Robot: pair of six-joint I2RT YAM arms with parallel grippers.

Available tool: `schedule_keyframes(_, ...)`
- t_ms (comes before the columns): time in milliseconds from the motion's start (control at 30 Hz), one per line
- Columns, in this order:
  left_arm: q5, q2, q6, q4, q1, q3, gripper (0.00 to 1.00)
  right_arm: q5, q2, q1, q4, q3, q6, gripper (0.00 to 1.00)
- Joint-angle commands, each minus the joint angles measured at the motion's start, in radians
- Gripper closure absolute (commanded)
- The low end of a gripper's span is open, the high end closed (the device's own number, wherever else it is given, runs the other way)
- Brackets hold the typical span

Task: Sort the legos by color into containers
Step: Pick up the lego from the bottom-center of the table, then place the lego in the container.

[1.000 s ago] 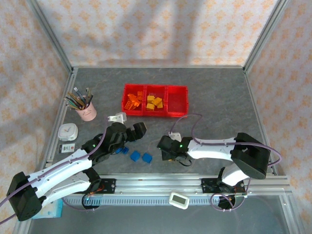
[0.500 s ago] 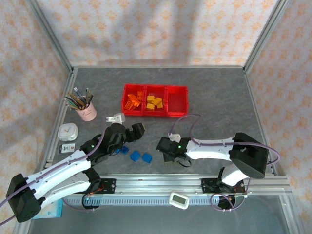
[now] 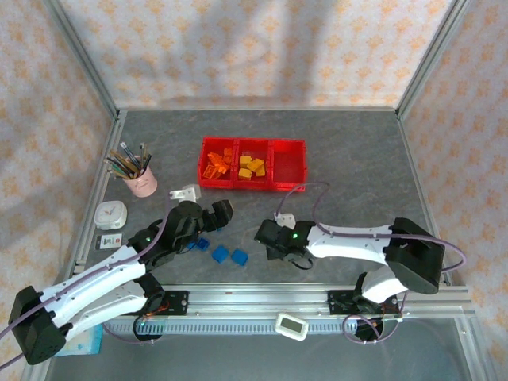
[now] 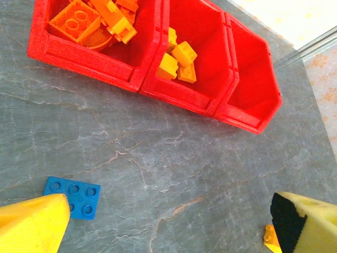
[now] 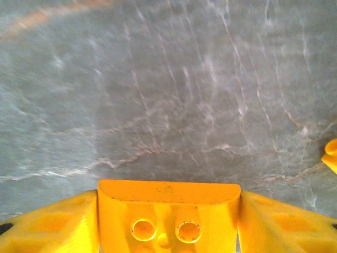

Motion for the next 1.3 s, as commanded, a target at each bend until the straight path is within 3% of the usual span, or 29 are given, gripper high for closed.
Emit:
schedule_keyframes(0, -0.045, -0.029, 0.033, -0.053, 0.021, 0.033, 0.01, 0.074, -0.021, -0.05, -0.029, 0.085, -0.065, 0.38)
schedule_keyframes(133, -0.04, -0.045, 0.055, -0.078, 0.063, 0.045, 0.01, 0.083, 0.013, -0.134, 0.029, 0.181, -0.179, 0.38)
schedule_keyframes(400, 0.007, -0.06, 0.106, -0.085, 0.175, 0.068, 0.01, 0.097, 0.256, -0.283, 0.105, 0.501, -0.385, 0.38)
schedule_keyframes(600, 0.014, -0.038, 0.13, -0.059, 0.215, 0.081, 0.01, 0.075, 0.459, -0.371, 0.12, 0.738, -0.458, 0.38)
schedule_keyframes(900, 0.028, 0.006, 0.139, -0.034, 0.232, 0.089, 0.01, 0.061, 0.694, -0.425, 0.092, 1.008, -0.501, 0.35)
schedule_keyframes(1100, 0.035, 0.01, 0.147, -0.032, 0.235, 0.094, 0.01, 0.055, 0.689, -0.428, 0.085, 1.061, -0.506, 0.24)
schedule_keyframes(1267, 0.052, 0.01, 0.153, -0.034, 0.235, 0.105, 0.01, 0.053, 0.583, -0.428, 0.097, 0.982, -0.506, 0.18)
